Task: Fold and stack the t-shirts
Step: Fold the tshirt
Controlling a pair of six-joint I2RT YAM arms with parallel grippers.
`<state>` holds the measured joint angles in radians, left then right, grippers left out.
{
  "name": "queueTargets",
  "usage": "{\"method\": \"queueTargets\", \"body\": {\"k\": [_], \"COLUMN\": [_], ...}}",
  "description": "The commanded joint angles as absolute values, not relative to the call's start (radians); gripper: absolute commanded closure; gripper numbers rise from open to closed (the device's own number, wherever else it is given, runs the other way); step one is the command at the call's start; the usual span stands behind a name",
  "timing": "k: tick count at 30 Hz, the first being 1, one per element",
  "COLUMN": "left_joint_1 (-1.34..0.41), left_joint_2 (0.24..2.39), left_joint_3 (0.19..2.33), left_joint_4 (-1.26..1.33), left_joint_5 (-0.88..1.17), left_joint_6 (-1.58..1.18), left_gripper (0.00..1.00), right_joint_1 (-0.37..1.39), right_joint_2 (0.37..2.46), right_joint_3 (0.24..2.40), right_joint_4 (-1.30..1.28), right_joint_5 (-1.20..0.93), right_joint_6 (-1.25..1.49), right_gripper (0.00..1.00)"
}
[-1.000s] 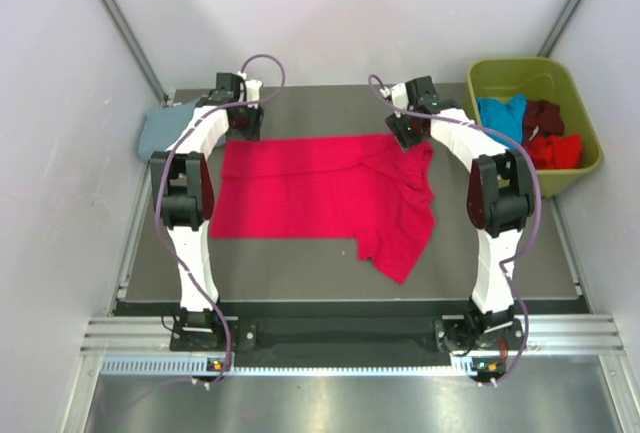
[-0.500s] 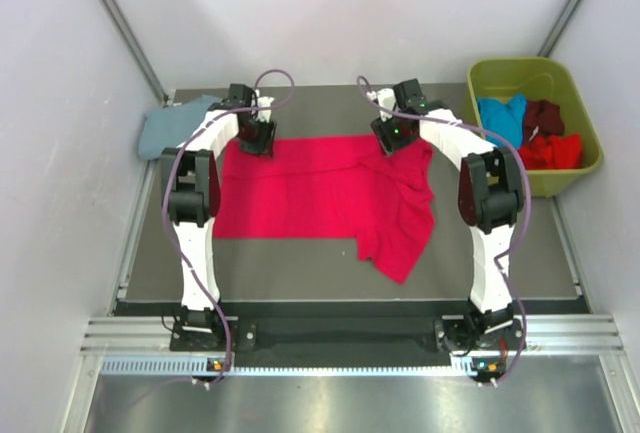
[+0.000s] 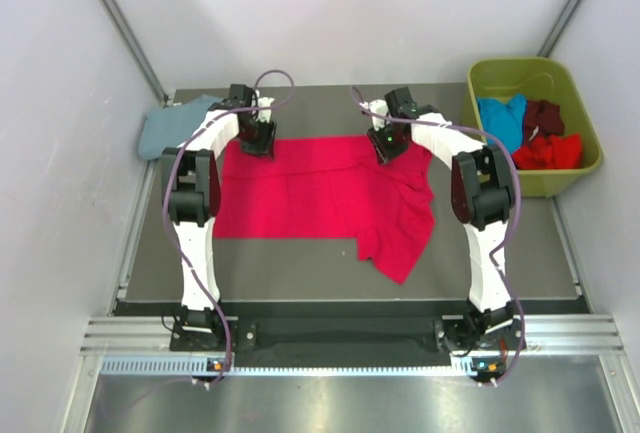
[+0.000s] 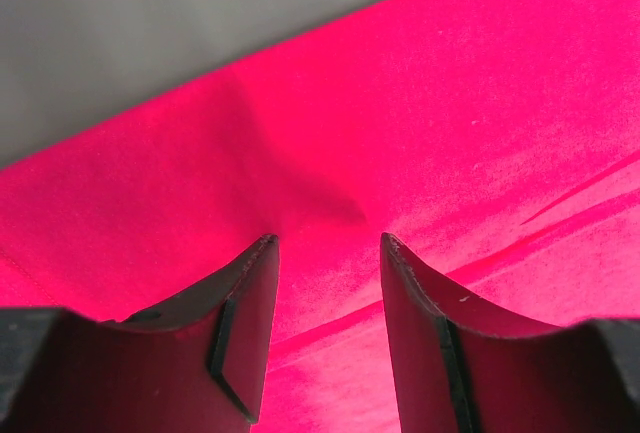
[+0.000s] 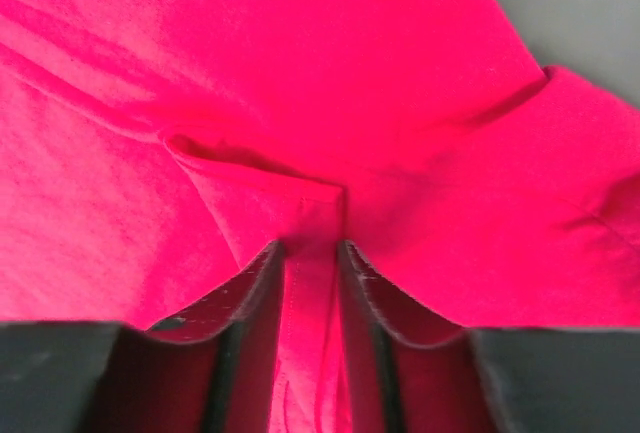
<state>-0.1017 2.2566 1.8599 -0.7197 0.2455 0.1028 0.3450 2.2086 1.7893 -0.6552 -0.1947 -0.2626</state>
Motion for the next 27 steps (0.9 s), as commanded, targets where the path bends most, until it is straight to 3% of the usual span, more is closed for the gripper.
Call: {"method": "queueTargets", "body": {"k": [1,2,6,12,15,22,27], "left_joint_1": [-0.1,-0.101,-0.1,-0.098,-0.098,-0.094,-0.094], "left_joint_2": [2.246,2.246,2.252,2.25,2.25,2.244,2.261], "left_joint_3": [1.896,1.894,1.899,1.902,1.905,1.907,1.93], "left_joint_4": [-0.721,-0.721,-0.719,-0.707,-0.706,-0.695,-0.706], "left_joint_5": [0.247,0.245,0.253,0.256,0.256,0.239,0.25], "left_joint_6": [0.1,0.101,0.101,0.106,0.112,0.121,0.103], "left_gripper": [0.5,0.5,0.5,0.51,0.51,0.51,0.51], "right_joint_1": [0.37,0.371,0.388,0.426,0.449,0.462,0.448], "right_joint_2": [2.203,2.2,2.175,2.099,2.071,1.951,2.009], "right_joint_3": [1.839,1.835,1.824,1.772,1.732,1.663,1.713], "right_joint_4": [-0.647,-0.649,-0.655,-0.67,-0.684,-0.692,-0.675], "right_joint_5": [-0.225,-0.227,-0.227,-0.219,-0.225,-0.203,-0.158], "right_joint_6": [-0.255,-0.258,-0.261,-0.262,-0.244,-0.221,-0.247], "right_gripper": [0.72,0.8,0.92,0.93,0.84,0.81,0.6]}}
